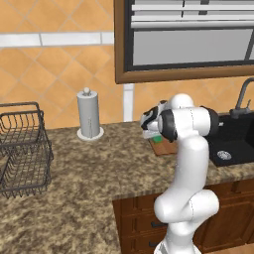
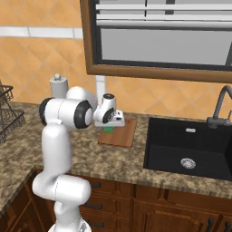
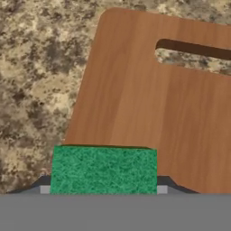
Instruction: Pick up the sponge from the counter and clean the cutting board by briefly scrubbing or pressing down on the cutting board. Once finished, release the sponge.
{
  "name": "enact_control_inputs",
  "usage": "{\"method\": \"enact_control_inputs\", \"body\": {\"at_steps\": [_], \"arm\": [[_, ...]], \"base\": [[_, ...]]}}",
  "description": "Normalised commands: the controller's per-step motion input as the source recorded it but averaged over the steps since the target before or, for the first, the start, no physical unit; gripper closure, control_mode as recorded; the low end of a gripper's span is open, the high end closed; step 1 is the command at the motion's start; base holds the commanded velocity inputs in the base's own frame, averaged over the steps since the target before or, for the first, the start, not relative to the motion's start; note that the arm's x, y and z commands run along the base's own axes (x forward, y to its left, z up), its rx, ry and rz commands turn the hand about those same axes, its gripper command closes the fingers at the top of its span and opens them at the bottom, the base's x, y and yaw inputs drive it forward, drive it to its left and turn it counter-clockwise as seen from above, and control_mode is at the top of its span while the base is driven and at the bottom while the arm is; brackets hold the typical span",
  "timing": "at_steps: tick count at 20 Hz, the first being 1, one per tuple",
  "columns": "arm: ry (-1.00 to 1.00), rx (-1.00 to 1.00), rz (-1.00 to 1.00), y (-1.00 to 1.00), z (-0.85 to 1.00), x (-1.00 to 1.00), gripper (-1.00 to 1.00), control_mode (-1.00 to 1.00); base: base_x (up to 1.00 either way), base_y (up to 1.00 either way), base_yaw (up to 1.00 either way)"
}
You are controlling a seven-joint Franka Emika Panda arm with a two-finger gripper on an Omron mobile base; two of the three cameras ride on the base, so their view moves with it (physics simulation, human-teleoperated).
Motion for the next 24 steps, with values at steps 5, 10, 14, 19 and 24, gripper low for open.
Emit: {"method": "enact_control_inputs", "body": {"at_steps": [5, 10, 14, 19, 24], "arm": [[0.0, 0.0, 0.0, 0.0, -0.03, 0.83, 1.0, -1.0], [0.0, 0.0, 0.0, -0.03, 0.0, 0.7, 1.0, -1.0], [0.06, 0.06, 0.01, -0.49, -0.2, 0.27, 1.0, -1.0], [0.06, 0.15, 0.03, -0.83, -0.27, 0.0, 1.0, -1.0], [0.09, 0.19, 0.05, -0.52, -0.4, -0.12, 1.0, -1.0]], "base": [[0.0, 0.0, 0.0], [0.0, 0.0, 0.0], [0.0, 0.0, 0.0], [0.0, 0.0, 0.0], [0.0, 0.0, 0.0]]}}
